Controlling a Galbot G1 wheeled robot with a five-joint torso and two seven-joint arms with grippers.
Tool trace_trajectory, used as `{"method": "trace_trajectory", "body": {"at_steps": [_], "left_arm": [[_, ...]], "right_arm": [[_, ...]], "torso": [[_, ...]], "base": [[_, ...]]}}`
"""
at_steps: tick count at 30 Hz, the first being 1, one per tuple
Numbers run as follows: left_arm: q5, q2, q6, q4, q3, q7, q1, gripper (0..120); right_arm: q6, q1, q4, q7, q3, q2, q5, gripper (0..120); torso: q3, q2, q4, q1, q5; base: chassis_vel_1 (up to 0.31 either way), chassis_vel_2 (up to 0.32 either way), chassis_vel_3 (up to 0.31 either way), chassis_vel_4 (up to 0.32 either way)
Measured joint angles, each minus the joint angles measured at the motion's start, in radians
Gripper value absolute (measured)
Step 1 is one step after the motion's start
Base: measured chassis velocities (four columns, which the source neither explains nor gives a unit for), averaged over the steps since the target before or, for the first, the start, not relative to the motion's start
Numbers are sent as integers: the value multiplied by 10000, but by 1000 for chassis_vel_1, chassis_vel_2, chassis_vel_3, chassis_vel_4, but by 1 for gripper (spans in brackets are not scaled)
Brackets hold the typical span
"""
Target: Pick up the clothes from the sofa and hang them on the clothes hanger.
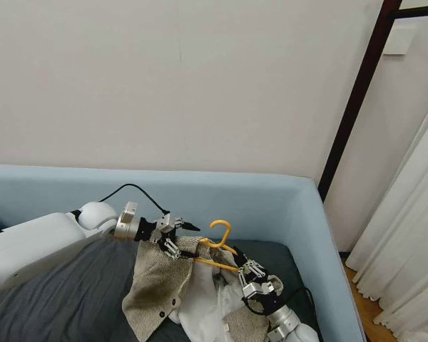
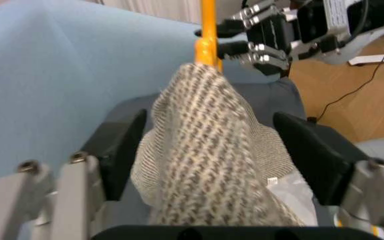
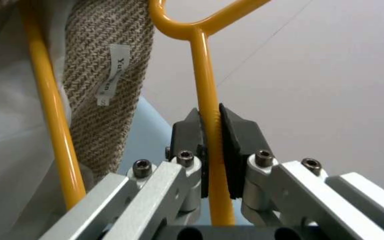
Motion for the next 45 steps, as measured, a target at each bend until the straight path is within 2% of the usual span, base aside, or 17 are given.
{"method": "trace_trajectory", "body": {"at_steps": [2, 3, 6, 7, 10, 12, 16, 23, 33, 37, 39, 43, 44, 45], "left_arm": [[113, 75, -45, 11, -197, 16, 296, 61], [113, 75, -45, 11, -197, 16, 296, 61], [183, 196, -81, -63, -423, 18, 673, 46], [183, 196, -81, -63, -423, 18, 673, 46], [228, 231, -89, -63, -639, 7, 943, 31], [234, 246, -89, -66, -668, 1, 967, 27], [282, 315, -91, -127, -710, -45, 1037, 11], [330, 375, -91, -227, -750, -72, 1212, 11], [407, 540, -115, -420, -1281, -309, 1737, 10], [407, 667, -130, -482, -1798, -432, 2197, 10], [407, 697, -142, -490, -1899, -453, 2278, 10], [466, 802, -198, -526, -2383, -525, 2744, 10], [466, 802, -198, -526, -2383, -525, 2744, 10], [489, 811, -214, -521, -2481, -539, 2835, 10]], "right_arm": [[1, 48, -19, 10, -42, -18, 11, 5], [1, 48, -19, 10, -42, -18, 11, 5], [0, 136, -93, 66, -128, -5, 19, 5], [0, 136, -93, 66, -128, -5, 19, 5], [19, 197, -146, 88, -198, 32, -23, 6], [35, 206, -158, 100, -209, 47, -52, 6], [126, 231, -202, 165, -226, 86, -215, 6], [178, 206, -194, 198, -235, 80, -305, 6], [44, -43, 130, 195, -361, -42, -57, 8], [-44, -265, 448, 179, -439, -193, 228, 26], [-73, -319, 500, 167, -442, -242, 320, 29], [-138, -729, 964, 62, -414, -616, 906, 49], [-138, -729, 964, 62, -414, -616, 906, 49], [-138, -839, 1076, 10, -382, -706, 1076, 54]], "torso": [[0, 0, 2, 0, -1], [0, 0, 2, 0, -1], [0, 0, 3, -1, -1], [0, 0, 3, -1, -1], [-1, 0, 1, -1, -2], [0, 0, 0, 0, -2], [0, 0, 0, -1, -1], [0, -1, 0, 0, -1], [0, 0, 0, 0, -1], [-1, 0, 2, -1, -1], [-1, 0, 2, 0, -2], [-1, 0, 1, -1, 0], [-1, 0, 1, -1, 0], [-1, 0, 0, -1, 0]], "base": [[0, 0, 0, 0], [0, 0, 0, 0], [0, 0, 0, 0], [0, 0, 0, 0], [0, 0, 0, 0], [0, 0, 0, 0], [0, 0, 0, 0], [0, 0, 0, 0], [0, 0, 0, 0], [0, 0, 0, 0], [0, 0, 0, 0], [0, 0, 0, 0], [0, 0, 0, 0], [0, 0, 0, 0]]}}
